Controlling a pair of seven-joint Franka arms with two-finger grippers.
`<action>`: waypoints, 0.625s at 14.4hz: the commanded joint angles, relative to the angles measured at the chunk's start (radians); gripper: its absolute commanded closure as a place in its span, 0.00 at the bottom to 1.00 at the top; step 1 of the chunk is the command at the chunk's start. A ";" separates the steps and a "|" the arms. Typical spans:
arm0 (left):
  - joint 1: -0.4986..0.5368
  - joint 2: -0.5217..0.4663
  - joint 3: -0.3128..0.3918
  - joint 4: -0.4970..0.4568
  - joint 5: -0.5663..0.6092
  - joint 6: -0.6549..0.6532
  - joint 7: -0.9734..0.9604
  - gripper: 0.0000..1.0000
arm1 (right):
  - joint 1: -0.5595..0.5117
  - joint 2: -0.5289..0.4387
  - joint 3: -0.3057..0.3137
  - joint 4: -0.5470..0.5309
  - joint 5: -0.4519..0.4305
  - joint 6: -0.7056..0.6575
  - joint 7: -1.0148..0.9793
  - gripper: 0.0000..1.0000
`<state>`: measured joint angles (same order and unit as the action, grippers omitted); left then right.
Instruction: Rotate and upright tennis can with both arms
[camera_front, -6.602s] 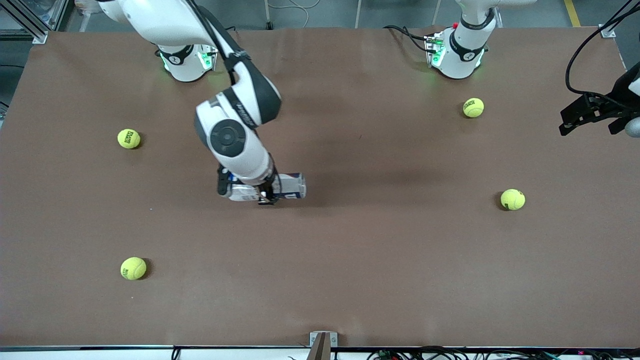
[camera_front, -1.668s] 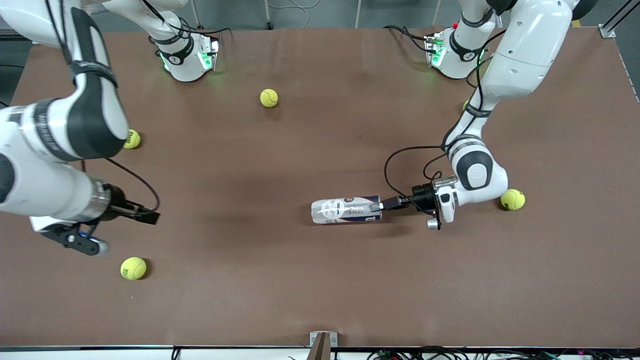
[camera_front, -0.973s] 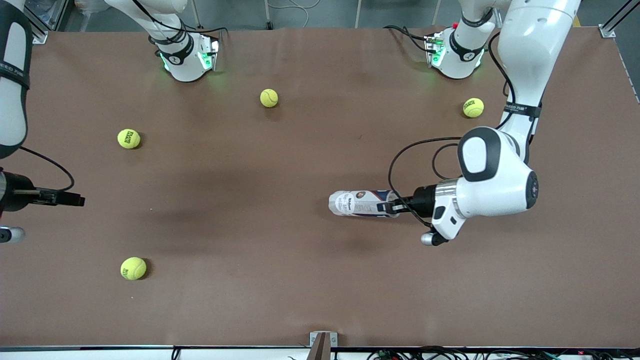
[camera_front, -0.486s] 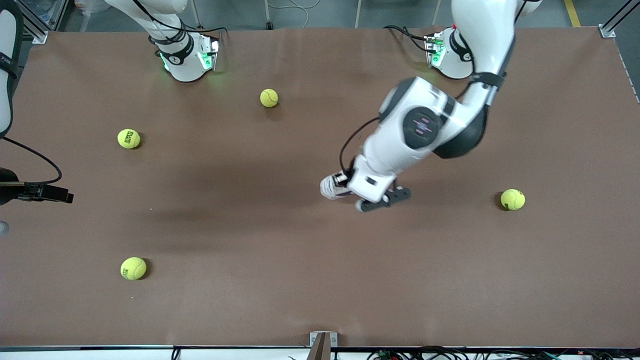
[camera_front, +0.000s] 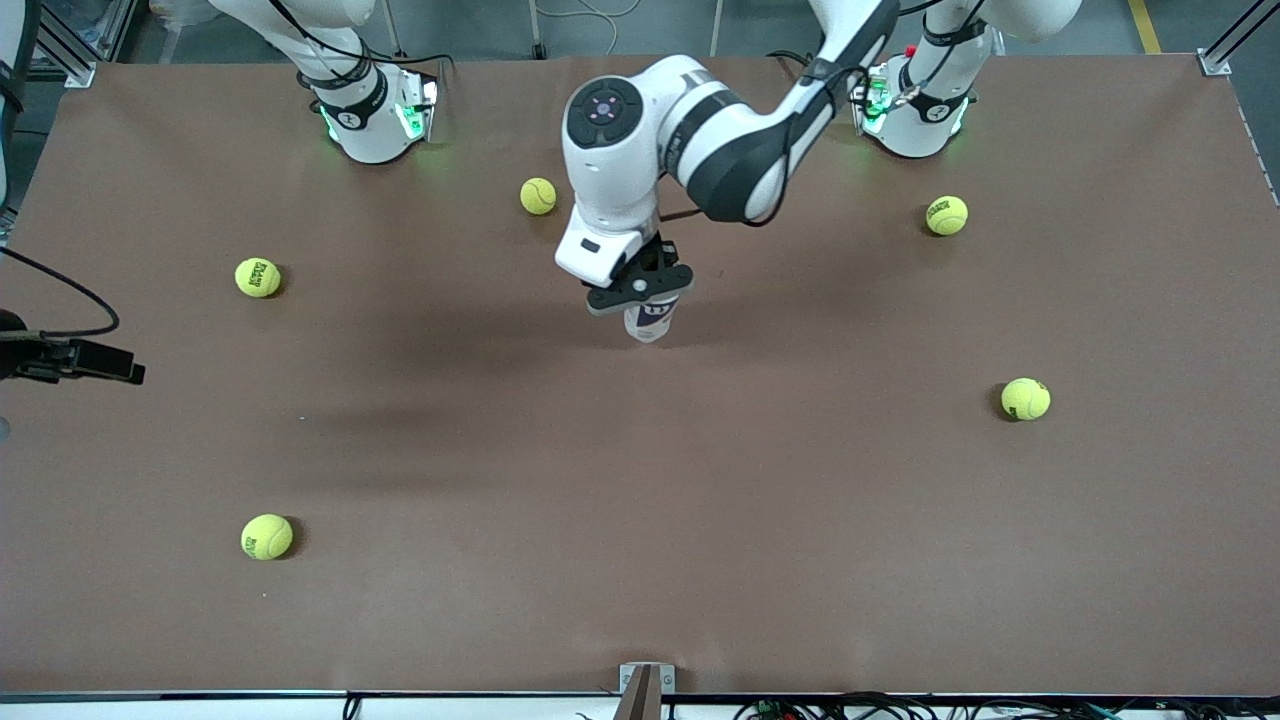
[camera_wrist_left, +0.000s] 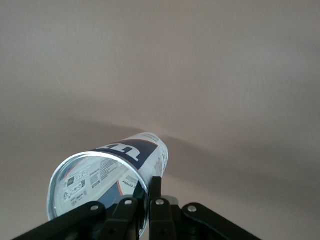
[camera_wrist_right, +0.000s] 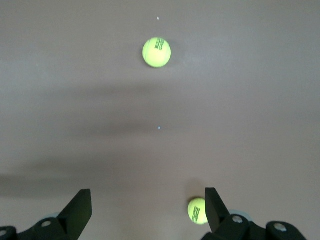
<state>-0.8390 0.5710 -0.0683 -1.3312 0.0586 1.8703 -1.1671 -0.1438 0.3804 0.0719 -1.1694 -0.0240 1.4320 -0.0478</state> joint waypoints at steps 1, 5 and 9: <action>-0.021 0.049 0.010 0.035 0.032 -0.022 -0.017 1.00 | 0.000 -0.057 0.000 -0.030 0.004 -0.053 -0.007 0.00; -0.038 0.075 0.011 0.033 0.033 -0.022 -0.016 1.00 | 0.019 -0.072 -0.010 -0.029 0.004 -0.084 -0.007 0.00; -0.038 0.072 0.010 0.035 0.032 -0.019 -0.013 0.63 | 0.099 -0.084 -0.077 -0.029 0.009 -0.114 0.042 0.00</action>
<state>-0.8670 0.6338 -0.0674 -1.3244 0.0689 1.8701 -1.1734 -0.0785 0.3359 0.0280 -1.1695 -0.0238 1.3286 -0.0295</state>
